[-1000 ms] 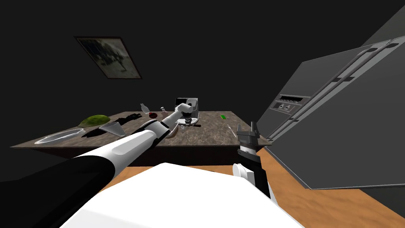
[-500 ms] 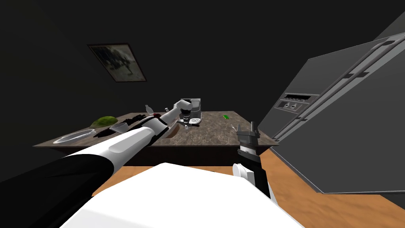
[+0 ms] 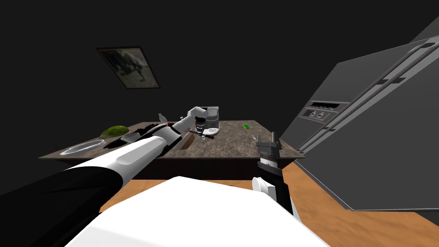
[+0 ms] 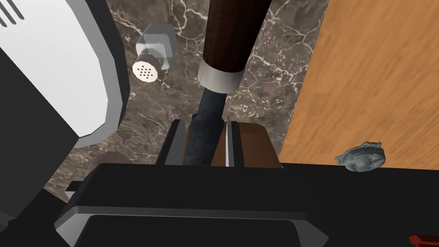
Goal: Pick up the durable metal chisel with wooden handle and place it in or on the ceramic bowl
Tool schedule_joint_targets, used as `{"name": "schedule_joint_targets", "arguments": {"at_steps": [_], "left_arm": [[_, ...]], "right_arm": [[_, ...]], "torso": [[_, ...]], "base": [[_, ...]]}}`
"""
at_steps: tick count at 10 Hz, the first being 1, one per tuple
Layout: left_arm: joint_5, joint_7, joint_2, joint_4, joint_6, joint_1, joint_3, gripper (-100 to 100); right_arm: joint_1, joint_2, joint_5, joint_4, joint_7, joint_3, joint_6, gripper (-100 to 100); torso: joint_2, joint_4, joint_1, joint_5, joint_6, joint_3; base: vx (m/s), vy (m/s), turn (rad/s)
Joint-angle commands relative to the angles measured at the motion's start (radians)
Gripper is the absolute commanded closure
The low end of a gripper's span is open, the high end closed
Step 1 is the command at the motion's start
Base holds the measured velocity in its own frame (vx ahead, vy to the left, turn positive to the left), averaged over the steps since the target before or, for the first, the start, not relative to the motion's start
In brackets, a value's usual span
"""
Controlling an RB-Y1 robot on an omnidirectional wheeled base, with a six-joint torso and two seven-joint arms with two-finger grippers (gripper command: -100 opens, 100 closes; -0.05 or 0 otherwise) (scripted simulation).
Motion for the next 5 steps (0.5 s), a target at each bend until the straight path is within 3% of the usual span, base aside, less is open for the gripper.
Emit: {"name": "schedule_joint_targets", "arguments": {"at_steps": [1, 2, 5], "left_arm": [[0.000, 0.000, 0.000, 0.000, 0.000, 0.000, 0.000, 100], [0.000, 0.000, 0.000, -0.001, 0.004, 0.000, 0.000, -100], [0.000, 0.000, 0.000, -0.001, 0.004, 0.000, 0.000, -100]], "right_arm": [[0.000, 0.000, 0.000, 0.000, 0.000, 0.000, 0.000, 0], [0.000, 0.000, 0.000, 0.000, 0.000, 0.000, 0.000, 0], [0.000, 0.000, 0.000, 0.000, 0.000, 0.000, 0.000, 0]], "torso": [[0.000, 0.000, 0.000, 0.000, 0.000, 0.000], [0.000, 0.000, 0.000, 0.000, 0.000, 0.000], [-0.001, 0.000, -0.001, 0.000, 0.000, 0.000]], "base": [[-0.003, 0.007, -0.001], [0.000, 0.000, 0.000], [0.000, 0.000, 0.000]]}}
